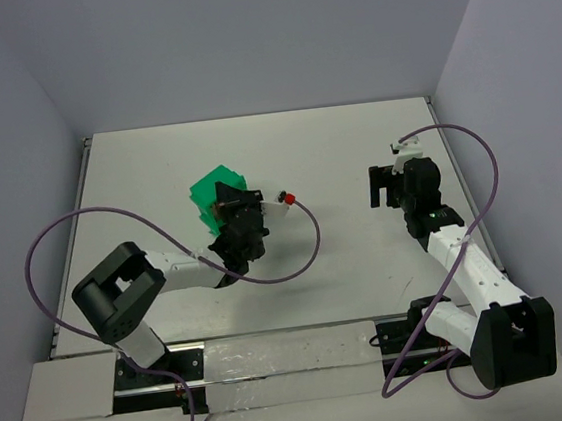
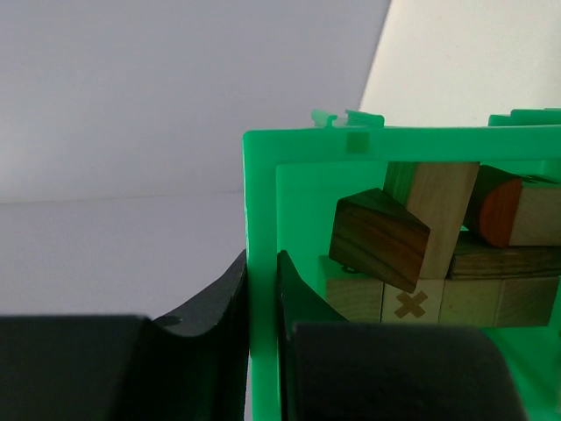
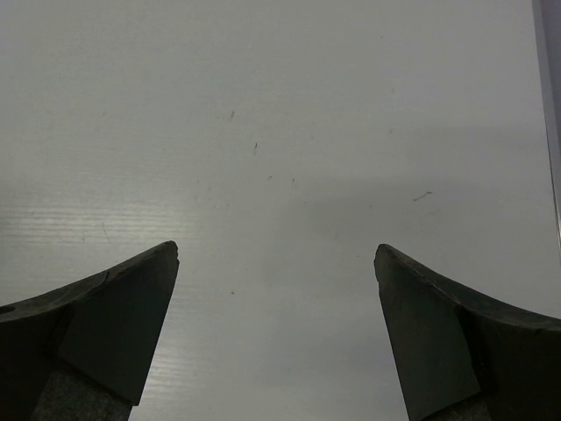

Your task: Build the wood block tower

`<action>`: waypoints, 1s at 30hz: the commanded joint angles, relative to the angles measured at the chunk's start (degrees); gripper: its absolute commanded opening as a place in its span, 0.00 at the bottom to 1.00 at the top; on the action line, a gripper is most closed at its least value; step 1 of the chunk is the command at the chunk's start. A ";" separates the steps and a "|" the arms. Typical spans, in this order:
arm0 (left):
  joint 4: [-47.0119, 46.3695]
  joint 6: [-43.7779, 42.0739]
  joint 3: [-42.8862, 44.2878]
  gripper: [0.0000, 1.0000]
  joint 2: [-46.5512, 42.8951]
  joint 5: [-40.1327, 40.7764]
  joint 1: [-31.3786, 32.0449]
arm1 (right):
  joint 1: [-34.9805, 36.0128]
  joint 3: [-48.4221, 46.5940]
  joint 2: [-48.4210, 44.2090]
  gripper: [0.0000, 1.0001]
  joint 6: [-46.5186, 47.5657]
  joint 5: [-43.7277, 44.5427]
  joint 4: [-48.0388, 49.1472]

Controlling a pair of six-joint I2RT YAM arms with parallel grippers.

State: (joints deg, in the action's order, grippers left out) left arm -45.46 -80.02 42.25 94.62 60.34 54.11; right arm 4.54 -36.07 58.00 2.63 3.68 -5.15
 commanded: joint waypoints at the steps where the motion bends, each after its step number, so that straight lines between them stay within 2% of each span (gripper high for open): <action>1: -21.04 -11.59 -0.22 0.00 1.14 2.32 1.60 | 0.30 -2.07 -0.08 1.00 0.27 1.15 2.25; 13: -17.39 -6.11 -0.27 0.00 3.35 3.49 2.69 | 0.30 -1.98 -0.25 1.00 0.35 1.24 2.33; 23: -27.88 -9.14 -6.22 0.00 11.53 3.22 4.72 | 0.30 -1.98 -0.25 1.00 0.36 1.50 2.42; 30: -35.80 -12.85 -6.71 0.00 16.36 3.79 5.82 | 0.30 -1.98 -0.01 1.00 0.53 1.43 2.35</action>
State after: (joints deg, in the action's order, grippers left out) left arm -74.22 -91.21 36.03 108.64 63.37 59.38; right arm 4.54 -36.07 58.00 2.75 4.09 -5.13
